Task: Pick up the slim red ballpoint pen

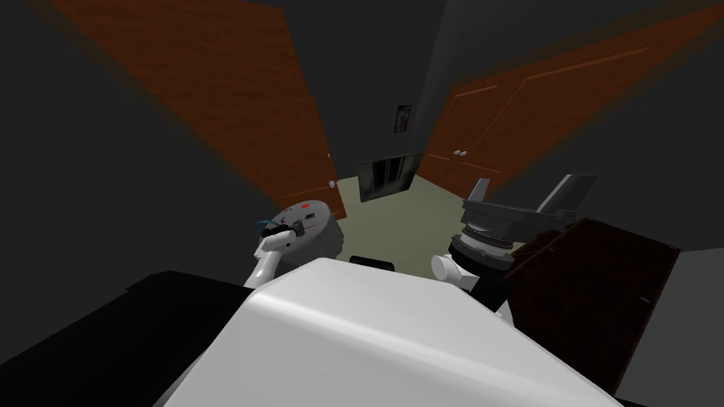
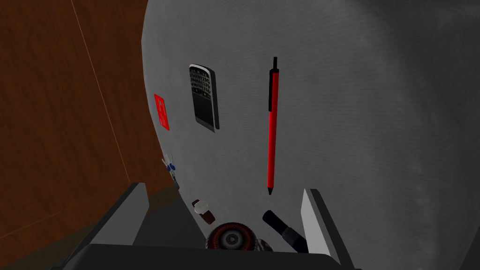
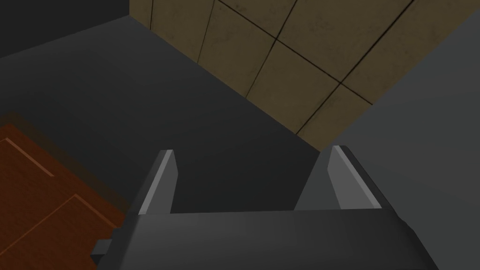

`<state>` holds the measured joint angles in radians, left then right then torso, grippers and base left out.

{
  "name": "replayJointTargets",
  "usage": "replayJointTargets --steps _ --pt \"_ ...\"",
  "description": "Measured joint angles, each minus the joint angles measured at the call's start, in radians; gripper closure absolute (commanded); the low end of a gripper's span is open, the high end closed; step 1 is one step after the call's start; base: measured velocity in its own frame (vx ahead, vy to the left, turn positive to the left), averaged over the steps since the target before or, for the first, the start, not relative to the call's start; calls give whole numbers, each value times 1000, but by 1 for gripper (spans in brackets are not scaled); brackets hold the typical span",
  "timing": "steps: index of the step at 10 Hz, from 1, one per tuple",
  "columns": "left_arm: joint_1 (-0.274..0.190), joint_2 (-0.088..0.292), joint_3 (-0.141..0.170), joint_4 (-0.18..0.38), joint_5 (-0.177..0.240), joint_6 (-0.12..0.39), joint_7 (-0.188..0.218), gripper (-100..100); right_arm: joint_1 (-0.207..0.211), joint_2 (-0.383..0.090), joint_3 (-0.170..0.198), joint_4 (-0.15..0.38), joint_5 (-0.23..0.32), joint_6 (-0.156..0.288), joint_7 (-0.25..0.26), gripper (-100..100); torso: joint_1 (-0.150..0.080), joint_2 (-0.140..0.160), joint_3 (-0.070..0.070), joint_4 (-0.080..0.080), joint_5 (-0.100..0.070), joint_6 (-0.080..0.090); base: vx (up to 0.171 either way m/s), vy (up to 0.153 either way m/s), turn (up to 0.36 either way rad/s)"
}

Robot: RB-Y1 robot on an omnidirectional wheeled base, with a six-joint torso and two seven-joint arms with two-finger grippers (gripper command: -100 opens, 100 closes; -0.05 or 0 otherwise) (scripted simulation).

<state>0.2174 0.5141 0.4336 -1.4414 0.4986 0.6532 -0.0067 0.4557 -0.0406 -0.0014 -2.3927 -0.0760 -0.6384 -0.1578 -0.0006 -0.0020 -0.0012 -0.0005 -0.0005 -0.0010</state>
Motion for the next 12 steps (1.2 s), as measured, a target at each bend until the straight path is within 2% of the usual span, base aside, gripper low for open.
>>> replayJointTargets --steps 5,7,12 --pt "-49 30 38 115 28 146 -37 -100 0 0 0 0 0 0 0 0 2 0 0 0 0 0 65 0 -52" --pt "-77 43 47 189 40 189 -58 -100 0 0 0 0 0 0 0 0 2 -1 0 0 0 0 68 19 -50" --pt "-113 62 73 288 54 314 -97 -100 0 0 0 0 0 0 0 0 2 1 0 0 1 0 69 23 -38"
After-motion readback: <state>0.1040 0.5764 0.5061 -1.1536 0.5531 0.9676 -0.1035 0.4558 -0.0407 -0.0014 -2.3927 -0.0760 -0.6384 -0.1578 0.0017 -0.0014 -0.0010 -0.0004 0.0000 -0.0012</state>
